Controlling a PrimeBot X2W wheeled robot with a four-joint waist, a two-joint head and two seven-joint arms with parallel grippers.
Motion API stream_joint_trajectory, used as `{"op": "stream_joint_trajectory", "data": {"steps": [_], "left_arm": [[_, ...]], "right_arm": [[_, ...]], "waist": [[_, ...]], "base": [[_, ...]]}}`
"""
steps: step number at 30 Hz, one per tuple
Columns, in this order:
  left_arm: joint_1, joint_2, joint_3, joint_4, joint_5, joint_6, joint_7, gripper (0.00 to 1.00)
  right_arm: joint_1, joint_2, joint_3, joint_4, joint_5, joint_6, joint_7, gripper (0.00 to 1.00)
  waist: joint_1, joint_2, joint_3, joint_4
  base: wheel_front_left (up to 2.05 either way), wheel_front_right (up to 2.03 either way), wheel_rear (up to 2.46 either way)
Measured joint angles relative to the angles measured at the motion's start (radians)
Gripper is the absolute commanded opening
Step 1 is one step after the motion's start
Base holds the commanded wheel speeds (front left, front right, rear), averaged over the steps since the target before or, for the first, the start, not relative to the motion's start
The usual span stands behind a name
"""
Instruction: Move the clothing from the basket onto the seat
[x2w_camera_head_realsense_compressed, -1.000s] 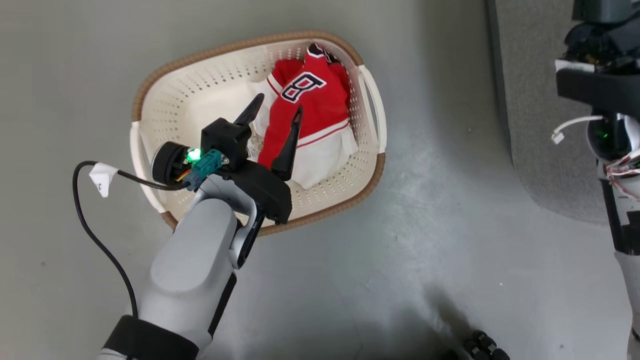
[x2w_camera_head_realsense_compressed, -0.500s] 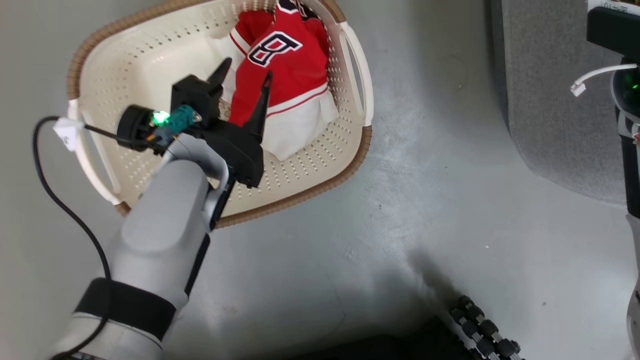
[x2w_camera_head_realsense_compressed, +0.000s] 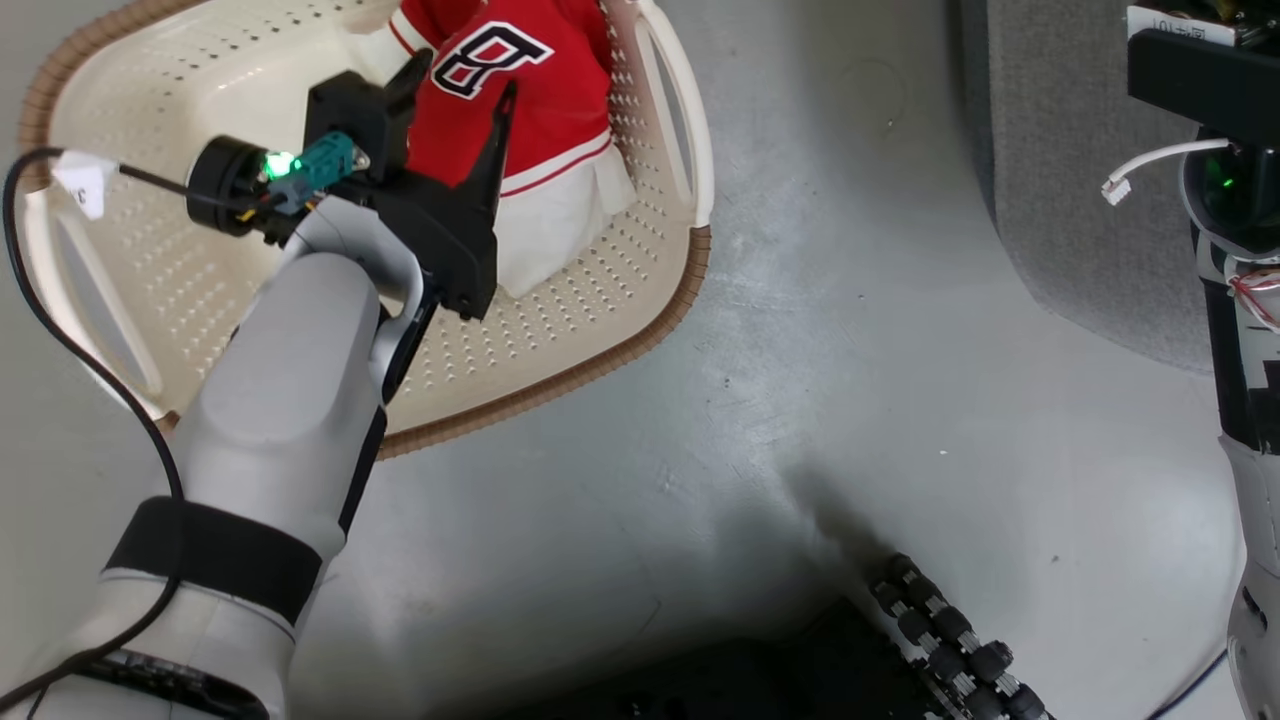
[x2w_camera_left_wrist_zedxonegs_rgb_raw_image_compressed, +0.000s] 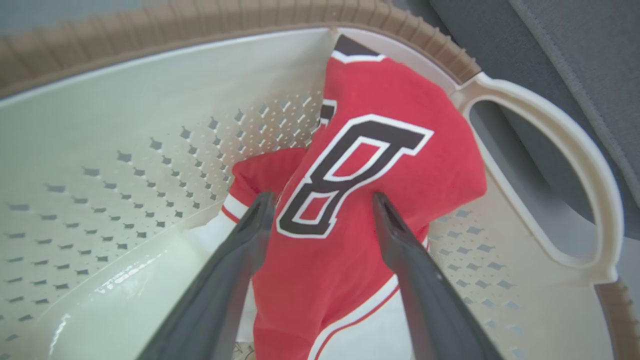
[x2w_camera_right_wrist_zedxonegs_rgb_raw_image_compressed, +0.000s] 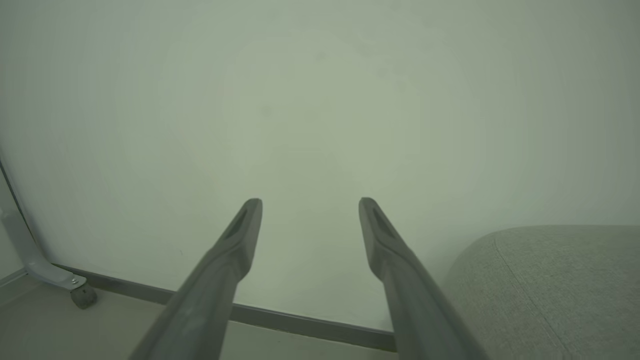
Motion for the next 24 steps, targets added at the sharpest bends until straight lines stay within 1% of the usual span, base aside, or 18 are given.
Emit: {"op": "stream_joint_trajectory", "data": {"steps": [14,15,16,24], "left_arm": [[-0.067,-0.021,-0.034,0.052,-0.002,0.0,0.005,1.0],[-0.072,-0.023,-0.035,0.056,-0.003,0.0,0.001,0.6],[-0.076,-0.025,-0.037,0.061,-0.003,-0.001,-0.002,0.0],[-0.073,-0.031,-0.05,0.103,-0.02,-0.001,-0.033,0.0]], "right_arm": [[0.004,0.014,0.001,-0.004,0.001,0.003,0.0,1.0],[0.006,0.015,0.0,-0.004,0.002,0.003,0.0,1.0],[0.007,0.015,-0.001,-0.002,0.005,0.003,0.0,1.0],[0.027,0.014,-0.026,0.048,0.007,0.007,0.0,1.0]], "waist": [[0.0,0.0,0.028,-0.033],[0.0,0.0,0.029,-0.034],[0.0,0.0,0.031,-0.035],[0.0,-0.0002,0.008,-0.033]], "base": [[0.0,0.0,0.0],[0.0,0.0,0.0],[0.0,0.0,0.0],[0.0,0.0,0.0]]}}
